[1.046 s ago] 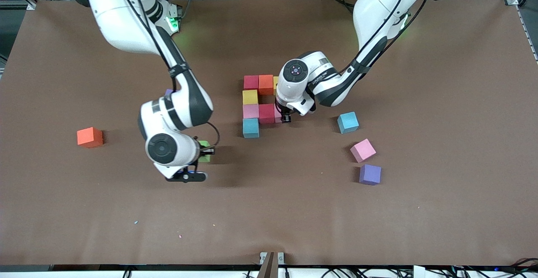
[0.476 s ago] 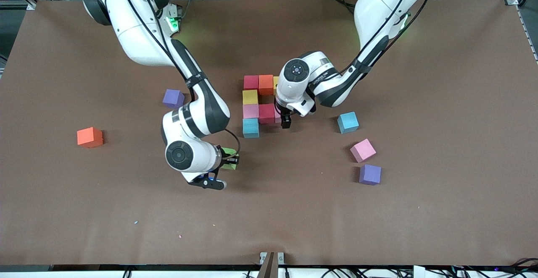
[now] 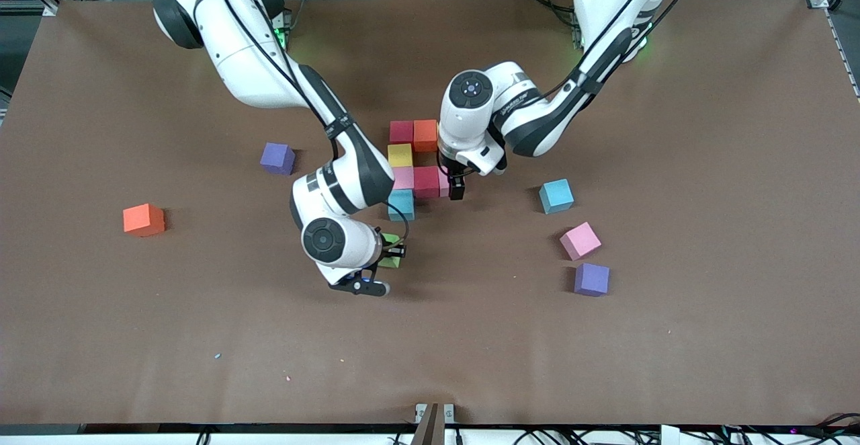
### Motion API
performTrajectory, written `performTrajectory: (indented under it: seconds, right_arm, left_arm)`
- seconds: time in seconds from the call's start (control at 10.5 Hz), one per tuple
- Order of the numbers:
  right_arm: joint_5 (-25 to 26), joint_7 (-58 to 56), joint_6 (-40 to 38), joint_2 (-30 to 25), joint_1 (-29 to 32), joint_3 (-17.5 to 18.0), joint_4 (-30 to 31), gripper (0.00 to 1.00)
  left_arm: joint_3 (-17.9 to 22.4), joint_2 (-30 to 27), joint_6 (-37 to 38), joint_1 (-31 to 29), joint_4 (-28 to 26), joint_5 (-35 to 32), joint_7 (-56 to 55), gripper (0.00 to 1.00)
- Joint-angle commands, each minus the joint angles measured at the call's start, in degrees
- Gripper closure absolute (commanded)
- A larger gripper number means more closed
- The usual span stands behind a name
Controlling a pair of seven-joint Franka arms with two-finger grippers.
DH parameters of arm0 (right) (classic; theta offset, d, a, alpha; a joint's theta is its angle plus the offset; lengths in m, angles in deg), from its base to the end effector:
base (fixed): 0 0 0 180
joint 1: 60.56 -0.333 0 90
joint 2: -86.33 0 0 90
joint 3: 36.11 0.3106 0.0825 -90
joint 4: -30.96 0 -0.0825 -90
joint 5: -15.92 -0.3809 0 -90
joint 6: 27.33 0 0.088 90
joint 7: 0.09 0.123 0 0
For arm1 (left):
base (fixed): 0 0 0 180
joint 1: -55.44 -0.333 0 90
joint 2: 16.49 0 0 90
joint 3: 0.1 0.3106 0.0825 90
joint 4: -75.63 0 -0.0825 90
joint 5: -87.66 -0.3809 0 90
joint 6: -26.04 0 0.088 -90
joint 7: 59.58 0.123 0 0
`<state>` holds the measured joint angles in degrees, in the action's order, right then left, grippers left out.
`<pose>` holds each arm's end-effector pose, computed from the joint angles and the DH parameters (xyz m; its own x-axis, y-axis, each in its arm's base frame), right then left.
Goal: Arrange 11 blocks into digit 3
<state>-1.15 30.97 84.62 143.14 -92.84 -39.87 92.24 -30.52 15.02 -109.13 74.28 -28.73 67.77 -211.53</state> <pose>0.6451 0.3948 0.1985 0.9705 -0.1283 -0.2043 -0.1545 -0.9810 -0.1177 0.4480 -0.4722 0.2574 -0.0564 0.9955 -0.0762 0.9977 0.0591 0.0339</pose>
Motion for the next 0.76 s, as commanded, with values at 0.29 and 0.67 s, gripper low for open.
performTrajectory:
  seconds: [0.29, 0.67]
  right_arm:
    - [1.94, 1.63, -2.08, 2.51, -3.31, -0.73, -2.57, 0.94]
    - [4.24, 2.59, -4.20, 2.51, -4.29, -0.73, -2.57, 0.94]
  left_arm:
    - [-1.03, -5.23, 6.75, -6.61, -3.12, -0.42, 24.03, 0.00]
    - [-9.44, -5.58, 15.45, -21.52, -4.09, -0.33, 52.00, 0.00]
